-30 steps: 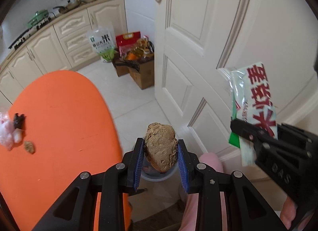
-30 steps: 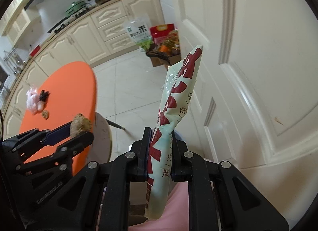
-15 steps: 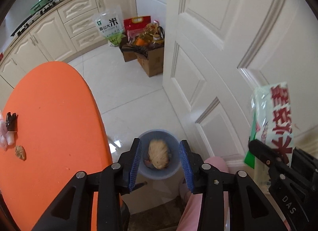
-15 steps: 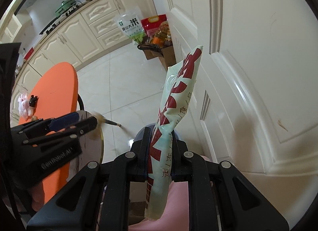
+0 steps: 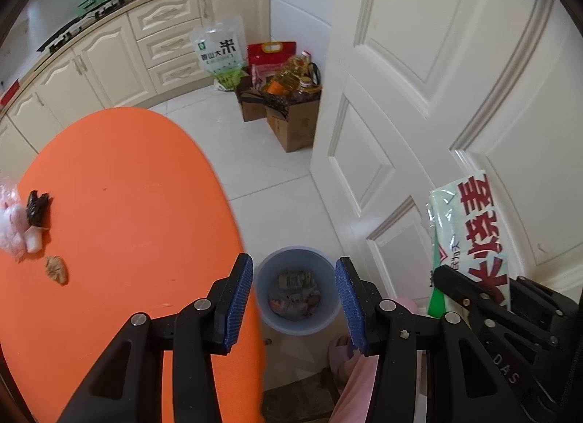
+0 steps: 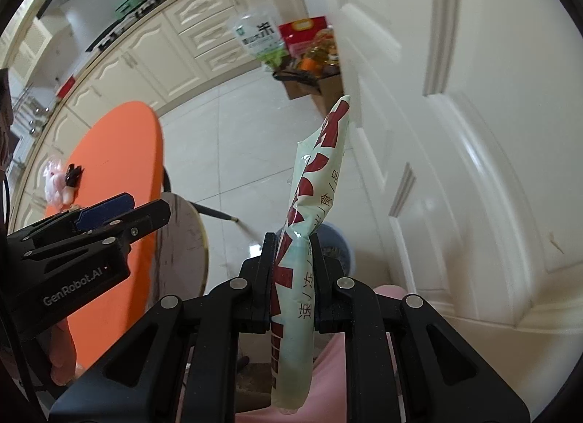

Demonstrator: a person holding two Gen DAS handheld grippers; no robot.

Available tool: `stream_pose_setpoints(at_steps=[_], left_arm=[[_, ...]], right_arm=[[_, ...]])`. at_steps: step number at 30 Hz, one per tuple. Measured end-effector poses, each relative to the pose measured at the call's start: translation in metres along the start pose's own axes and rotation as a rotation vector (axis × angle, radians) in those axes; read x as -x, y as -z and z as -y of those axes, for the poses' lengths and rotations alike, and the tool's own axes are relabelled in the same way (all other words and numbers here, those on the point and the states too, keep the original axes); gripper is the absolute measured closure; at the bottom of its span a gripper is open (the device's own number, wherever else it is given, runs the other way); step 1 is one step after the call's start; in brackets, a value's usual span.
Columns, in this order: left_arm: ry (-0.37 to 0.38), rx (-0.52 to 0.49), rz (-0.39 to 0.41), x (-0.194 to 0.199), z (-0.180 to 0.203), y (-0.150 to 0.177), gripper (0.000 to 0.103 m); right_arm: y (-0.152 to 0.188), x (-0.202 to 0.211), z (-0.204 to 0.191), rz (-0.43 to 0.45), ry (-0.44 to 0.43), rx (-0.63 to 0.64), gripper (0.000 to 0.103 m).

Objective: Collect trash
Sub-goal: 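Carry the brown lump and rice-cracker bag to the blue bin and open both tools, then return both open tools to the table above the remaining trash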

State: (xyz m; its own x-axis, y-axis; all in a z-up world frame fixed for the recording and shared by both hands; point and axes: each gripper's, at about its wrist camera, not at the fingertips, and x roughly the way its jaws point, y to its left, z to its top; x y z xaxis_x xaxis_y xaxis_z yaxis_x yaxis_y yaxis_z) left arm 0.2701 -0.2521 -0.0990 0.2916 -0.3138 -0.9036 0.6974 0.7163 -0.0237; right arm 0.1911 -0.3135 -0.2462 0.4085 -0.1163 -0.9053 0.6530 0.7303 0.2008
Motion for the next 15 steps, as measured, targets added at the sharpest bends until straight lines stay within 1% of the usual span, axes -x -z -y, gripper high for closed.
stream_pose_setpoints(at_steps=[1,4,7,9,15], left_arm=[[-0.002,0.011,0.007,0.002,-0.004,0.001,0.059],[-0.010,0.034,0.023,0.013,-0.014,0.008,0.058],[-0.010,0.053,0.029,0.018,-0.023,0.013,0.057],[-0.015,0.062,0.029,0.020,-0.027,0.017,0.057],[-0.023,0.086,0.027,0.030,-0.032,0.024,0.057]], right_arm=[[-0.001,-0.001,-0.004,0.000,-0.003,0.007,0.088],[-0.003,-0.002,-0.013,-0.006,-0.024,0.019,0.084],[-0.006,0.001,-0.024,0.012,-0.017,0.042,0.079],[-0.007,0.003,-0.029,0.019,-0.017,0.049,0.074],[-0.007,0.006,-0.037,0.015,-0.012,0.063,0.073]])
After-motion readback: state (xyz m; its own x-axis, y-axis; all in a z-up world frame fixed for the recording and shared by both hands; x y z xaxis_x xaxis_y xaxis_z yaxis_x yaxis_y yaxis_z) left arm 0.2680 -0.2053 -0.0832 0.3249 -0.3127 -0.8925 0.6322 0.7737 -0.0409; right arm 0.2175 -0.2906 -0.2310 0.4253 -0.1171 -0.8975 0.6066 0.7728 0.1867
